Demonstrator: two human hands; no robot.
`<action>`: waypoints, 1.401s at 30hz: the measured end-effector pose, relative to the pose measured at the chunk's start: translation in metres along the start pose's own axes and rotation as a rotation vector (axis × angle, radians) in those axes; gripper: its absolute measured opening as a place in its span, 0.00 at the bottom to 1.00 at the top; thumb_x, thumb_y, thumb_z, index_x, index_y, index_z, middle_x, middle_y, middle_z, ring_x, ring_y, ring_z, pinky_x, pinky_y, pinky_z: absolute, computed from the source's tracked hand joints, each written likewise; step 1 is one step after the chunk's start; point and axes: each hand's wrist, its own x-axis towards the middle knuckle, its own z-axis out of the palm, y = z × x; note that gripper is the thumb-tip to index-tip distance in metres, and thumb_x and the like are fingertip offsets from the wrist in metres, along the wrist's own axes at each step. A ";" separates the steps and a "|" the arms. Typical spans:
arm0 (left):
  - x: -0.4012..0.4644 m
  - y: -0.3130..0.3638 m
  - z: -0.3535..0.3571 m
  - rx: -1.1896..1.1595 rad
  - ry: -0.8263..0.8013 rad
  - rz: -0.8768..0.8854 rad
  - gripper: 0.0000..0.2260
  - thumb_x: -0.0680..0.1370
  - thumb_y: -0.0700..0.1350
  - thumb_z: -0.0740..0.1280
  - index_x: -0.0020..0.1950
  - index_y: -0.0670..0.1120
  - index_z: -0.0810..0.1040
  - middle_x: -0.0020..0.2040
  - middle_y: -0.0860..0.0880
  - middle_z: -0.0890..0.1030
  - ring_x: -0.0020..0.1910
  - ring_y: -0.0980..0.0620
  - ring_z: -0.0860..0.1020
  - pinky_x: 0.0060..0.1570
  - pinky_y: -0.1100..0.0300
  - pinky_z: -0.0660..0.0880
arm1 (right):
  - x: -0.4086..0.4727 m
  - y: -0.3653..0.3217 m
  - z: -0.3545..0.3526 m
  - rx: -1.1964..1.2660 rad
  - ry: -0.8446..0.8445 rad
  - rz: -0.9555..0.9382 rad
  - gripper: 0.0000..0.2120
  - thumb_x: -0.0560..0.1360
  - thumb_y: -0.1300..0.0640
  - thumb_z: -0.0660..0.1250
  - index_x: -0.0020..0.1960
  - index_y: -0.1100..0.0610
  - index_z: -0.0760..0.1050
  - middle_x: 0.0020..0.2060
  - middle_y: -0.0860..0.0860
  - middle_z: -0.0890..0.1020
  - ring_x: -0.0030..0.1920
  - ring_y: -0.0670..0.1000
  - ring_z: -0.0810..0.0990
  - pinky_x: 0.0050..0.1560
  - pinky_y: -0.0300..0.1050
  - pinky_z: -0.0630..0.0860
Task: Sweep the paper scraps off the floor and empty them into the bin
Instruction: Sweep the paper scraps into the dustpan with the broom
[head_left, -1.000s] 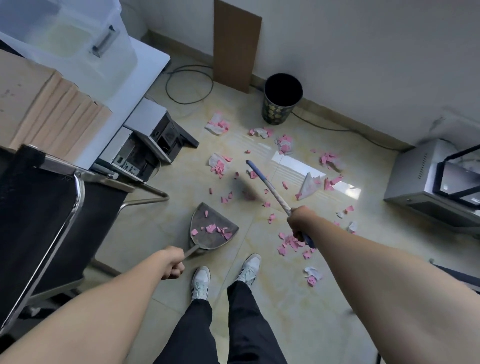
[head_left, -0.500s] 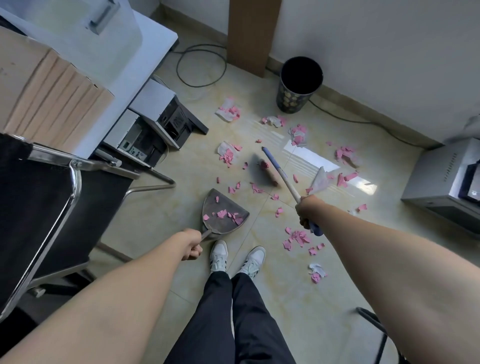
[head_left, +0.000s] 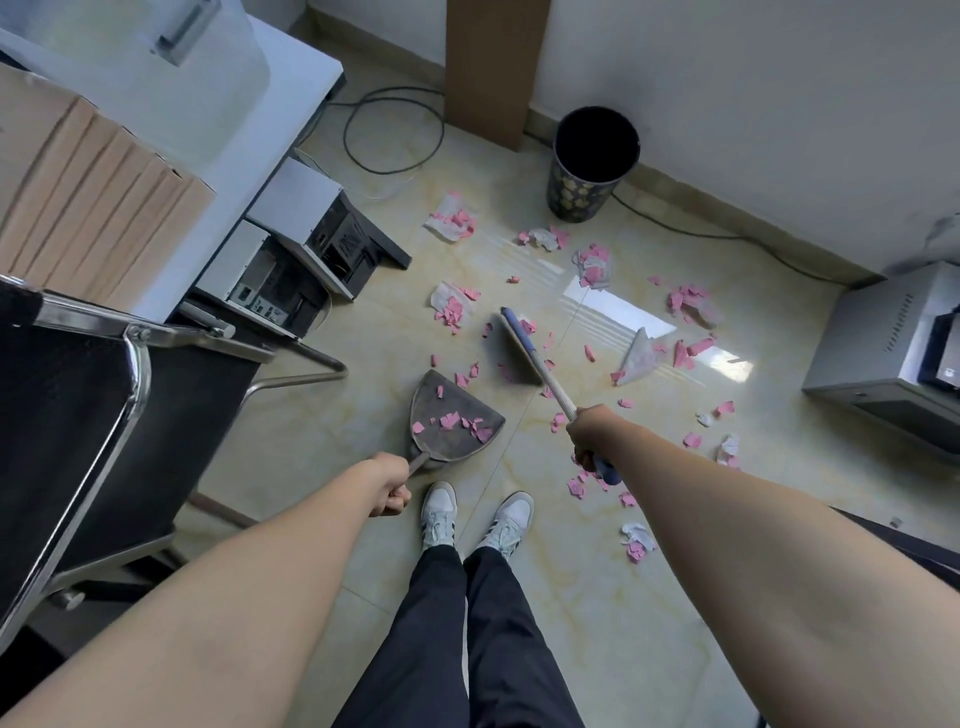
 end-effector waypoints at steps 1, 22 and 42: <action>0.000 0.000 0.000 -0.003 -0.001 0.001 0.12 0.80 0.37 0.46 0.40 0.44 0.62 0.26 0.51 0.59 0.11 0.56 0.54 0.18 0.76 0.50 | -0.002 0.002 0.002 0.006 -0.014 0.012 0.15 0.80 0.61 0.50 0.63 0.60 0.68 0.34 0.55 0.70 0.24 0.49 0.64 0.21 0.32 0.63; -0.018 0.005 -0.014 0.021 -0.008 -0.027 0.12 0.79 0.37 0.44 0.37 0.46 0.58 0.16 0.54 0.57 0.10 0.57 0.51 0.20 0.77 0.49 | -0.010 -0.032 0.005 -0.272 0.199 -0.204 0.18 0.80 0.64 0.54 0.69 0.59 0.69 0.38 0.58 0.75 0.27 0.53 0.75 0.27 0.43 0.76; -0.023 0.000 -0.032 0.040 -0.016 -0.042 0.12 0.78 0.36 0.45 0.35 0.45 0.60 0.15 0.53 0.57 0.11 0.57 0.52 0.21 0.76 0.49 | -0.028 -0.053 0.017 -0.340 -0.062 0.009 0.13 0.80 0.66 0.50 0.60 0.64 0.68 0.30 0.55 0.65 0.25 0.49 0.62 0.23 0.33 0.61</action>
